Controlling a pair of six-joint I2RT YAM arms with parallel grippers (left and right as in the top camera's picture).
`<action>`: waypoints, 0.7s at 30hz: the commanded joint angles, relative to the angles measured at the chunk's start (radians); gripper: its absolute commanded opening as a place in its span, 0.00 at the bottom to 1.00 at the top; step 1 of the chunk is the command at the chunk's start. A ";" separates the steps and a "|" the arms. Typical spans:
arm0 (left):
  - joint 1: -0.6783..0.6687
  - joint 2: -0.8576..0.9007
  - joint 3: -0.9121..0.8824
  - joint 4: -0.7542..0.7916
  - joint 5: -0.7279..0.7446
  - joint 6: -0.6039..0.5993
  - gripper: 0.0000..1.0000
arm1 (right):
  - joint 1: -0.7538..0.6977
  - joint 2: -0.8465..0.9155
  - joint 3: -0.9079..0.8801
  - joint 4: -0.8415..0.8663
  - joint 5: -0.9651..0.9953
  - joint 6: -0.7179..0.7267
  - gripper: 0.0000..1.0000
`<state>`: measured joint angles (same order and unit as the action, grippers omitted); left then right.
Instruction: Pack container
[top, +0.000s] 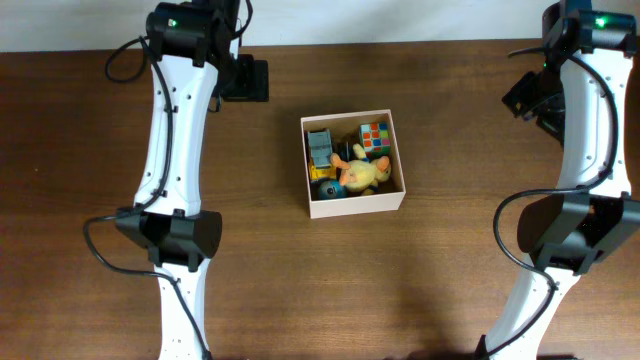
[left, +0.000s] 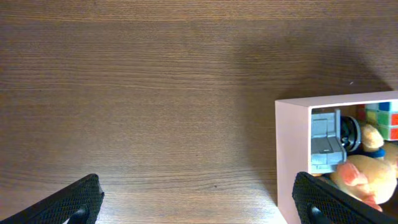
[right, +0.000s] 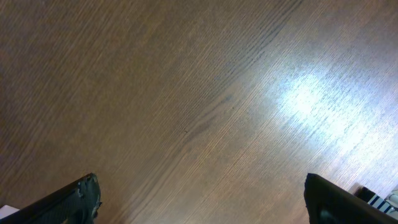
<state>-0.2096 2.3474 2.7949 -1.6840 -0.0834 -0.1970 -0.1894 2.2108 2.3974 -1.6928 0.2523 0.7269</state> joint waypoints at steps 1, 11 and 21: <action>0.000 -0.019 0.014 -0.003 0.012 -0.015 0.99 | -0.005 0.000 0.016 -0.002 0.002 0.007 0.99; 0.000 -0.019 0.014 -0.003 0.011 -0.010 0.99 | -0.005 0.000 0.016 -0.002 0.003 0.007 0.99; -0.016 -0.116 0.014 0.143 -0.015 0.034 0.99 | -0.005 0.000 0.016 -0.002 0.002 0.007 0.99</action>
<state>-0.2142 2.3333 2.7945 -1.5803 -0.0837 -0.1799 -0.1894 2.2108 2.3974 -1.6924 0.2523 0.7265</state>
